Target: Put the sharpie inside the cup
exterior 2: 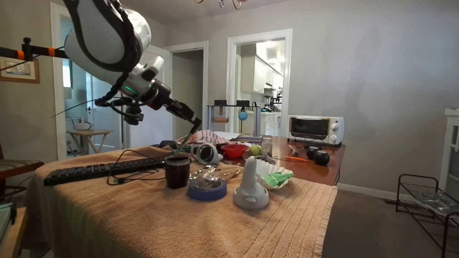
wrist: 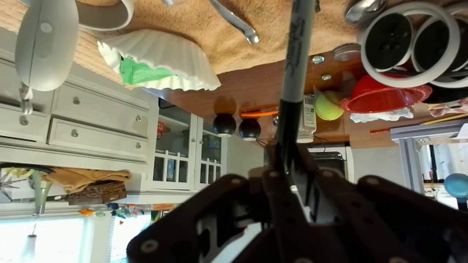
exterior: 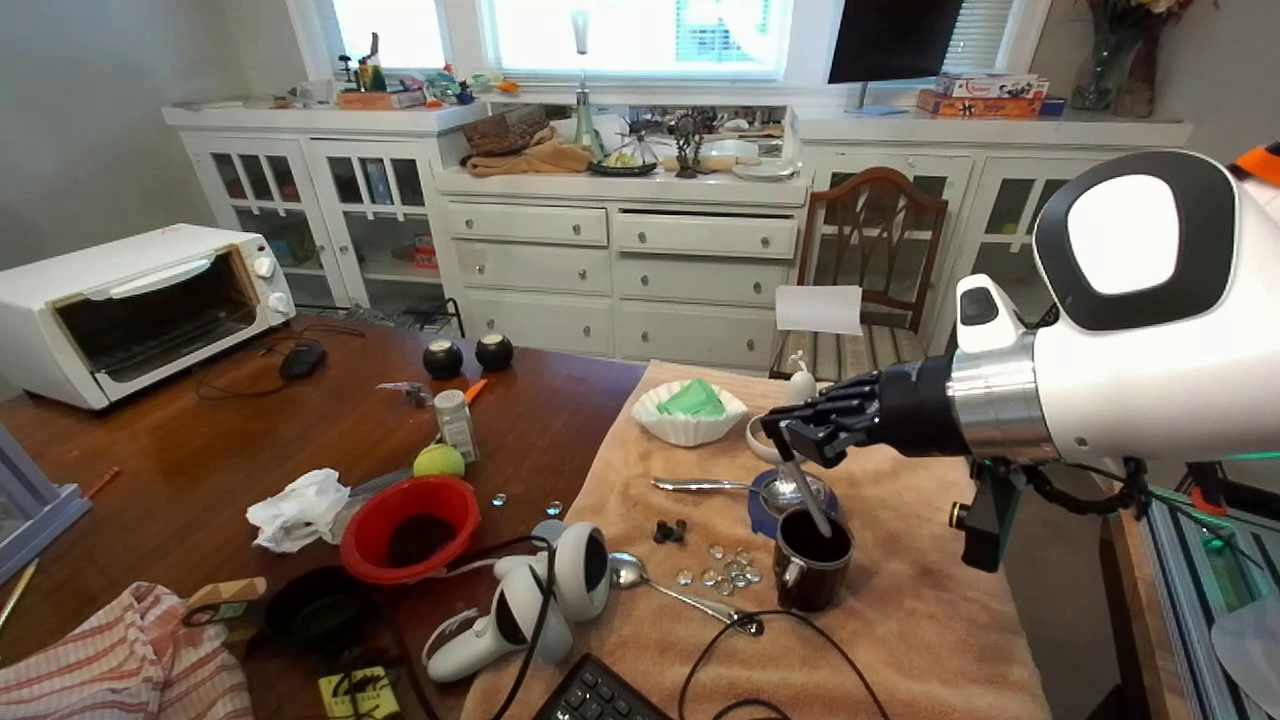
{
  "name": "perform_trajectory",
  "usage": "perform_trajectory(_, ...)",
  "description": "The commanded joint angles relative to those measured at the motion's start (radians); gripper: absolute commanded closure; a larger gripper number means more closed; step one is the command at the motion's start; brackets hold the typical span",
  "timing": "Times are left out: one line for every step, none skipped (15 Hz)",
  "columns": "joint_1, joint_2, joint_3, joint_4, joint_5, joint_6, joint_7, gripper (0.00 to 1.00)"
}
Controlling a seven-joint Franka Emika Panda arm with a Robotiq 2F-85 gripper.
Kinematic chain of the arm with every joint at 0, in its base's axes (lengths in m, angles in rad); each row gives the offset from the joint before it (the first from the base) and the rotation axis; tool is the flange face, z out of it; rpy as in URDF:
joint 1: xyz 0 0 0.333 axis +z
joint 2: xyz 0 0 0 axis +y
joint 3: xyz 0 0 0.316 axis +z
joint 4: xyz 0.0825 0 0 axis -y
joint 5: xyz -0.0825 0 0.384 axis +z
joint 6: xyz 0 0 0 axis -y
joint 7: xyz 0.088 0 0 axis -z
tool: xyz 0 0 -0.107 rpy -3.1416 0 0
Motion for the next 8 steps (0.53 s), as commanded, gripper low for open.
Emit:
perform_trajectory(-0.11, 0.048, 0.123, 0.006, -0.062, -0.019, 0.094, 0.97)
perform_trajectory(-0.129, 0.054, 0.145, 0.006, -0.071, -0.026, 0.105, 0.97)
perform_trajectory(-0.144, 0.064, 0.164, 0.007, -0.081, -0.032, 0.12, 0.97)
perform_trajectory(-0.16, 0.069, 0.18, 0.008, -0.087, -0.035, 0.124, 0.97)
perform_trajectory(-0.173, 0.081, 0.194, 0.01, -0.09, -0.04, 0.131, 0.97)
perform_trajectory(-0.185, 0.09, 0.206, 0.01, -0.092, -0.045, 0.134, 0.97)
perform_trajectory(-0.196, 0.098, 0.216, 0.011, -0.089, -0.047, 0.131, 0.97)
perform_trajectory(-0.205, 0.103, 0.226, 0.011, -0.09, -0.049, 0.13, 0.97)
